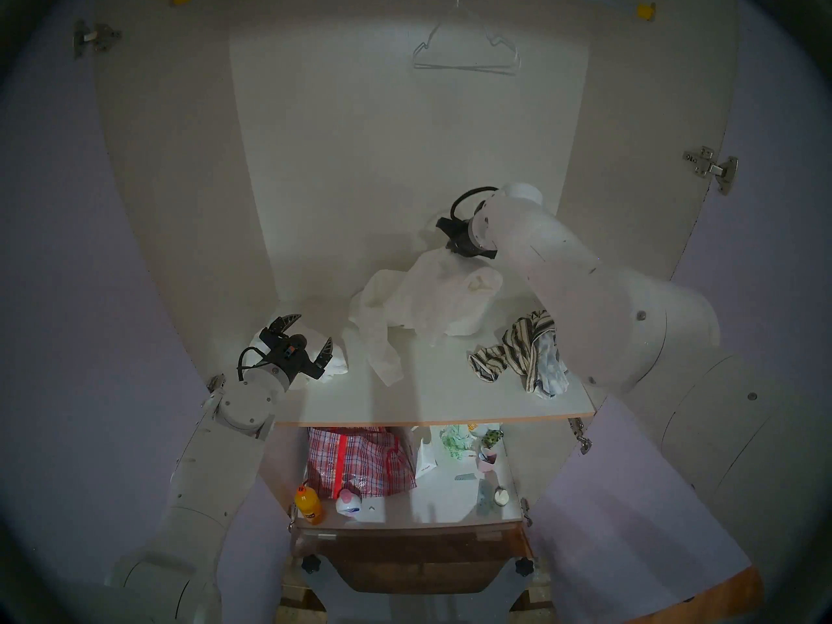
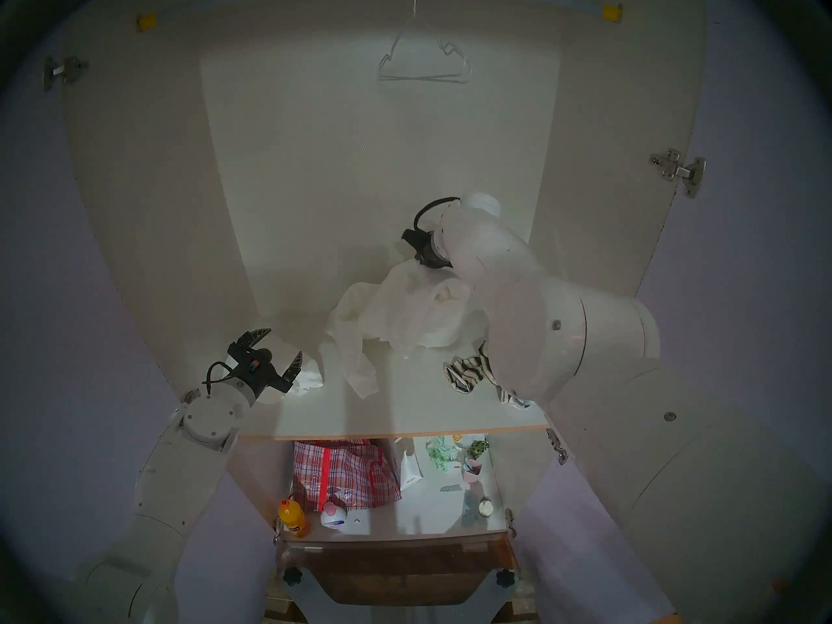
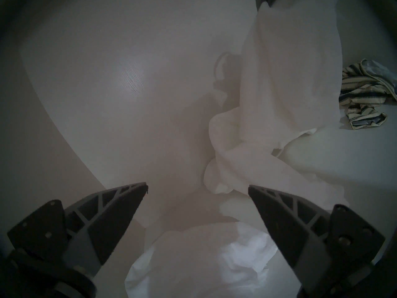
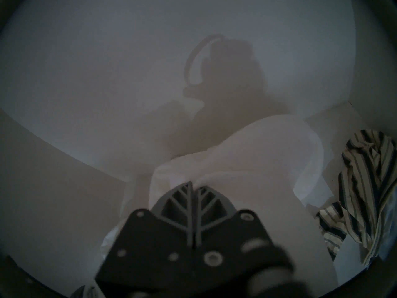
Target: Sort tops into two piles: light colors and dark colors
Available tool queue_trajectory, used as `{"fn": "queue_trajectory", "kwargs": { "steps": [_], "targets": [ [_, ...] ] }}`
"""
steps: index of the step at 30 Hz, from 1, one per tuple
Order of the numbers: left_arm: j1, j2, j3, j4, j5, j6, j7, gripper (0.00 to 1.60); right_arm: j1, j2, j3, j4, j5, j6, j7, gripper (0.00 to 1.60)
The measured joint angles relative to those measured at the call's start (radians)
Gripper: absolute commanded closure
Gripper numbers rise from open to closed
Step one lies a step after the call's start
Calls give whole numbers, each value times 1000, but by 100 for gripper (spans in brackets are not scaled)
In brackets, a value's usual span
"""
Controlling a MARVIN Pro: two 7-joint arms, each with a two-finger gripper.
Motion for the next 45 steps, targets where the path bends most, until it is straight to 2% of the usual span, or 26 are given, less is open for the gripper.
{"fn": "queue_trajectory", "kwargs": {
  "steps": [5,9,14,16,24,27,32,35,45],
  "targets": [
    [-6,0,8,8,-1,-1,-8,0,10,-24,23,-10,16,74,-3,160],
    [-15,-14,9,21,-21,-1,-19,0,10,-44,36,-21,27,106,0,160],
    [-21,-38,6,32,-95,0,-56,0,9,-62,56,-37,41,123,6,160],
    [-21,-56,4,32,-155,0,-77,0,10,-70,76,-47,50,131,7,160],
    [-40,-92,5,46,-233,10,-118,0,10,-96,106,-80,64,155,7,160],
    [-74,-102,16,65,-245,22,-135,0,8,-106,115,-101,67,165,6,160],
    [-140,-108,71,109,-246,35,-160,0,1,-116,126,-130,69,181,2,160],
    [-201,-113,97,162,-247,42,-173,0,-6,-120,132,-151,70,192,-1,160],
    [-388,-125,216,467,-236,46,-205,0,-35,-138,150,-223,69,230,-23,160]
  ]
}}
